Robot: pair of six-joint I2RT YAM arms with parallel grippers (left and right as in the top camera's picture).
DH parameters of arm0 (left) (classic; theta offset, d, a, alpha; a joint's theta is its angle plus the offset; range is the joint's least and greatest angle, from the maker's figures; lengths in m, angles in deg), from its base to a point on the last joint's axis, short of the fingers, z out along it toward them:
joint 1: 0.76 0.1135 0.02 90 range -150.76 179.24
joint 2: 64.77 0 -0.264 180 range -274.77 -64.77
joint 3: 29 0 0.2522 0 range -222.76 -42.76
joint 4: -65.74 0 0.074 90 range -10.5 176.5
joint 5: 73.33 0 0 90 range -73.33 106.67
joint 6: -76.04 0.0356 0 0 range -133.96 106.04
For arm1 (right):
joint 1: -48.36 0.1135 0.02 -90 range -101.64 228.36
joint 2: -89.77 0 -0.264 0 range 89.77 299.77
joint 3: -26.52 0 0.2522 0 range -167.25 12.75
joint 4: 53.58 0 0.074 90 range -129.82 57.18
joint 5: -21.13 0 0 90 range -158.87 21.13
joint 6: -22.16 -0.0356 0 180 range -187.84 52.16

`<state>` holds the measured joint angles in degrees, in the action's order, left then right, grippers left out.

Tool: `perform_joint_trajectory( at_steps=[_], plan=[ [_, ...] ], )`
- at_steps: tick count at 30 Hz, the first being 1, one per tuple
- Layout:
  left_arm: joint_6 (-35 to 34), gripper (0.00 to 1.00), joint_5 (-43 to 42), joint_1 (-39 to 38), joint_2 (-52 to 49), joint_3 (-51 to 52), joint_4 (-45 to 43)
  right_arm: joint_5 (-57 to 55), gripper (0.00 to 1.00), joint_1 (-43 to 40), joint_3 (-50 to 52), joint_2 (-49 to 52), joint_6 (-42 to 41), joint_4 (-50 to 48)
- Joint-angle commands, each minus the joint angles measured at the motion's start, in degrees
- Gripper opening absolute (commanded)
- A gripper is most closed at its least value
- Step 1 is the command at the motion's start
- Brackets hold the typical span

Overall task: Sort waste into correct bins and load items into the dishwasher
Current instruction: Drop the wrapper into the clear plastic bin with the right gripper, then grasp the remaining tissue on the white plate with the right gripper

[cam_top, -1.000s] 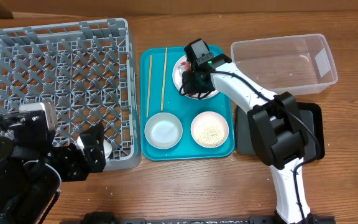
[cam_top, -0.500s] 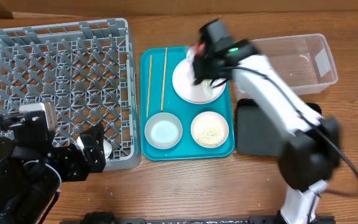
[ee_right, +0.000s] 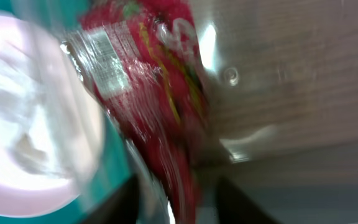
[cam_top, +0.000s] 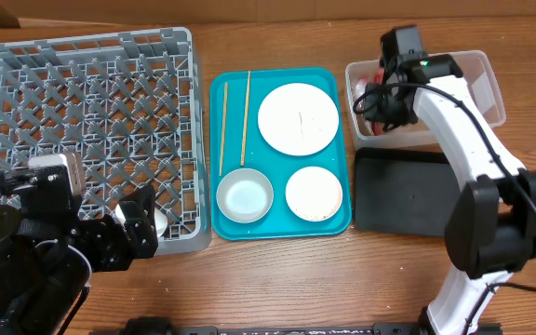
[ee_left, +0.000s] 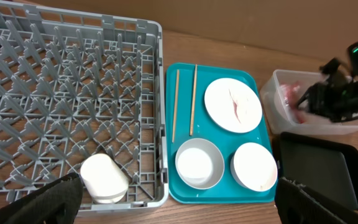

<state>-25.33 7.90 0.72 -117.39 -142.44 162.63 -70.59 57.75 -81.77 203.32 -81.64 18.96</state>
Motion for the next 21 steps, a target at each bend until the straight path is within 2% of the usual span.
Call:
perform_joint_trajectory(
  at_steps=[1, 7, 10, 14, 17, 21],
  plan=[
    [1.1, 1.0, 0.3, -0.4, 0.2, 0.1, -0.1, 1.3, 0.5, 0.7, -1.4, -3.2, 0.8, -0.4],
    [1.1, 1.0, 0.4, -0.4, 0.2, 0.1, -0.1, 8.2, 0.55, 8.2, -1.6, -6.0, 0.8, -3.3],
    [1.1, 1.0, 0.3, -0.4, 0.2, 0.1, -0.1, 3.4, 0.65, 14.8, -0.2, -4.7, 0.7, -8.0],
    [1.1, 1.0, 0.4, -0.4, 0.2, 0.1, -0.1, -8.4, 0.7, 20.1, 0.8, -0.4, 0.1, -12.7],
    [1.1, 1.0, 0.3, -0.4, 0.2, 0.1, -0.1, -12.6, 0.72, 21.0, 0.8, 3.8, 0.1, -15.7],
    [1.1, 1.0, 0.3, -0.4, 0.2, 0.1, -0.1, -12.6, 0.71, 20.0, 0.8, 8.7, 0.1, -18.6]
  ],
)
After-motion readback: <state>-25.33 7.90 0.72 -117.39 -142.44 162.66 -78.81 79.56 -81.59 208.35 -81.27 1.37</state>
